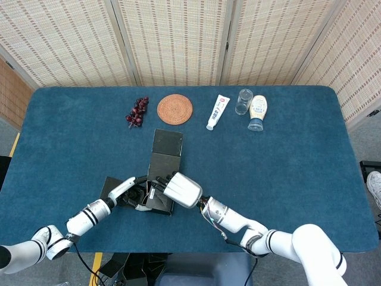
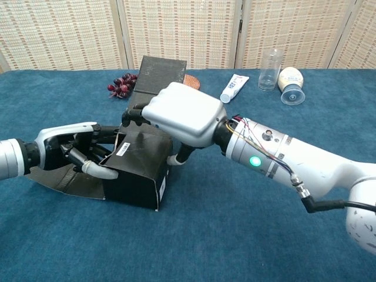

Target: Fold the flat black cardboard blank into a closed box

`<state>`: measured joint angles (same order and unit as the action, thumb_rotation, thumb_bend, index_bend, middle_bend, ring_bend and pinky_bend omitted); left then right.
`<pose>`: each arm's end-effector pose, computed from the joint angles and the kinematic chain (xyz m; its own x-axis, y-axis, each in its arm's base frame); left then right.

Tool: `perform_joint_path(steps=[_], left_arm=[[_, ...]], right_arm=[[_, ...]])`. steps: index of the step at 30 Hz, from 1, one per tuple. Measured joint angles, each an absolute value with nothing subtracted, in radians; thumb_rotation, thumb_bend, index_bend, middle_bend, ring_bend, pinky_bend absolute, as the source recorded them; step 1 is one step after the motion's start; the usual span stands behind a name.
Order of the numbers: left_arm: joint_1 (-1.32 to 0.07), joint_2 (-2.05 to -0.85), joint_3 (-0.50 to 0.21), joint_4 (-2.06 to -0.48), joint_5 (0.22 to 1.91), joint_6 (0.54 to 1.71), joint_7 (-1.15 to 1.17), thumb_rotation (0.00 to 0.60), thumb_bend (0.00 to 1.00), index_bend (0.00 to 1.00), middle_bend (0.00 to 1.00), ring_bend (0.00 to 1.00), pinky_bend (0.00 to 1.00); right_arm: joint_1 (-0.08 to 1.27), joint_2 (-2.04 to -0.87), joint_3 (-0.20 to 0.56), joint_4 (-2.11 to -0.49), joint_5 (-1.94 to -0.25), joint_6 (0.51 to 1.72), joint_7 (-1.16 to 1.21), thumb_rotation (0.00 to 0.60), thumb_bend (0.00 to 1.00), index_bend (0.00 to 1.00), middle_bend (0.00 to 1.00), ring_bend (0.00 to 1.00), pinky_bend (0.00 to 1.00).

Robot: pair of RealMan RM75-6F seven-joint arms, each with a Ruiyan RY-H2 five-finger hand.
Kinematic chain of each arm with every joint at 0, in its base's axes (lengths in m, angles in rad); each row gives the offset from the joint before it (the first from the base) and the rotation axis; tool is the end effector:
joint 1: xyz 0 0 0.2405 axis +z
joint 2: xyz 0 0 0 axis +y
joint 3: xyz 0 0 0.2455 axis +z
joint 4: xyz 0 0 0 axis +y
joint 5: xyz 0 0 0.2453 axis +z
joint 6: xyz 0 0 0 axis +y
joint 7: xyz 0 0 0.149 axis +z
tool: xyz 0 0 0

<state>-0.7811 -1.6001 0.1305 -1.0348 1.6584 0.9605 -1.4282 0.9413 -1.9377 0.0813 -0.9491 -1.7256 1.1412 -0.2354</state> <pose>-0.2230 0.3378 -0.0744 -0.3951 0.7358 0.5500 0.8406 0.0481 0.5395 -0.0461 -0.3260 -0.1393 0.5496 0.2137 0.8076 -0.3605 -0.8115 0.4600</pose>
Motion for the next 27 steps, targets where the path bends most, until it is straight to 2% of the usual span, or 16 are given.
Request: perform_joint_path(steps=[15,27], left_arm=[[-0.786,-1.604,0.147,-1.015,1.668,0.969,-1.441,0.6,0.14,0.21,0.21,0.64,0.93],[-0.795,-1.604,0.153,-1.02,1.668,0.962,-1.445,0.6,0.14,0.21,0.21,0.64,0.93]], right_arm=[[0.975,-1.905,0.065,-0.982,-1.731,1.08,-0.252,0.6,0.18,0.35,0.37,0.65,0.73],[0.986,-1.877,0.052,-1.024,-1.73,1.049,-0.266,0.6,0.26,0.36,0.38,0.66,0.73]])
